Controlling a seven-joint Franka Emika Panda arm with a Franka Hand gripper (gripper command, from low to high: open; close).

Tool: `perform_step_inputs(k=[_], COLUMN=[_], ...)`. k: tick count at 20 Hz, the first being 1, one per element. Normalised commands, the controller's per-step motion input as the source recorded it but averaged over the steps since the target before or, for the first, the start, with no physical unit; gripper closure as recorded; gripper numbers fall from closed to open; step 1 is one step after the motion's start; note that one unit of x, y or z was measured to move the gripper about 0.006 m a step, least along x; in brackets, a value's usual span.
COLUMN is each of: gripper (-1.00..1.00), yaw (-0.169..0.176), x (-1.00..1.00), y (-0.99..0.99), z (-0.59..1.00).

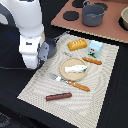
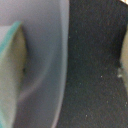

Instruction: Interact with the objects in diverse but meaningful ways.

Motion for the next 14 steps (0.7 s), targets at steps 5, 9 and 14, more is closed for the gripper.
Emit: perform_step_inputs(k=[5,9,14], gripper=[1.0,1.0,1.0], yaw=[0.0,0.0,0.0], x=[-0.02,0.0,0.0], y=[-0.04,-0.01,0.05], z=[-0.03,0.15,0.48])
